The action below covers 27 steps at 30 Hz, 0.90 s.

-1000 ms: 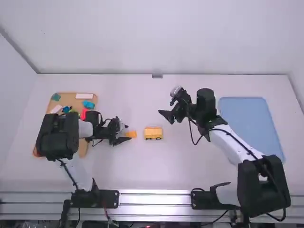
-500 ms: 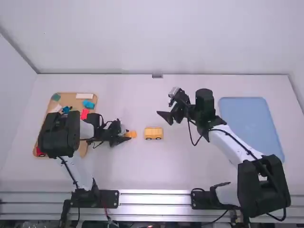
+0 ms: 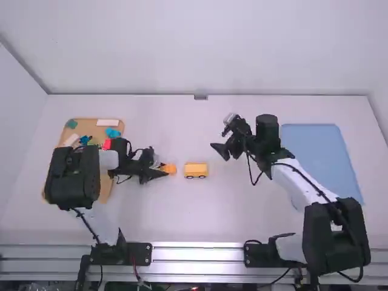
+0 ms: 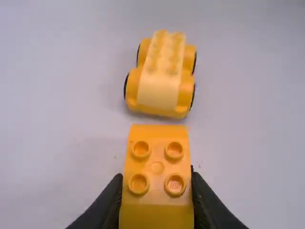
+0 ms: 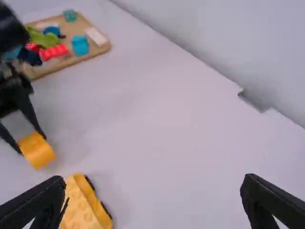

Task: Assemble lego blocks to make yellow taxi

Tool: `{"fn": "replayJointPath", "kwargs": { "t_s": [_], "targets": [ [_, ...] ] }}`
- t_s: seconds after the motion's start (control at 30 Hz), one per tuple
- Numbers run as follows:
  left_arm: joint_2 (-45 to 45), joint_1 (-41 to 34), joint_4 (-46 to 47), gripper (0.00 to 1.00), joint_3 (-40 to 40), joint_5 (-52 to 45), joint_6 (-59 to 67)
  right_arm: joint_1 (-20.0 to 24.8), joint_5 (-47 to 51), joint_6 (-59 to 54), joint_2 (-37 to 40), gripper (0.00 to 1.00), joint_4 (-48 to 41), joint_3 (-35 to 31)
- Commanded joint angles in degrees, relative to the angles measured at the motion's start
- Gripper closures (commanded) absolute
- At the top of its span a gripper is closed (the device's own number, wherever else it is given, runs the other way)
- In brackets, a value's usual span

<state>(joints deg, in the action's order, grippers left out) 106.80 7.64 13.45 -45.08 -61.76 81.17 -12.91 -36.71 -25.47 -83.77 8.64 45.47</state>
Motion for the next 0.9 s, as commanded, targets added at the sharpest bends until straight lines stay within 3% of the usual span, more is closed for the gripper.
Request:
{"fn": "replayJointPath", "kwargs": {
  "t_s": [0.0,0.3,0.47,0.53,0.67,0.87],
  "targets": [
    [-3.4,-2.5,3.4,0.98,-2.8,-1.5,5.7,-0.2,-4.4,-11.5,-3.7,0.02,-2.2,-0.2],
    [-3.7,-11.3,7.0,0.98,-8.0,1.2,5.3,-0.3,-23.7,-30.2,-22.4,0.02,2.7,-0.3],
    [-3.7,-13.2,6.6,0.98,-7.9,1.2,4.5,-0.2,-27.7,-35.0,-26.8,0.02,4.1,-0.3],
    [-3.7,-13.8,4.3,0.98,-7.9,1.3,-1.3,-0.3,-29.6,-35.1,-28.1,0.02,5.3,-0.3],
    [-3.7,-15.1,-2.6,0.98,-6.9,1.3,-11.4,-2.1,-28.0,-35.0,-29.1,0.02,7.8,-1.1],
    [-3.7,-17.8,-10.1,0.96,-3.9,5.9,-17.0,-6.2,-18.8,-30.6,-31.1,0.02,12.2,-3.9]
  ]
}}
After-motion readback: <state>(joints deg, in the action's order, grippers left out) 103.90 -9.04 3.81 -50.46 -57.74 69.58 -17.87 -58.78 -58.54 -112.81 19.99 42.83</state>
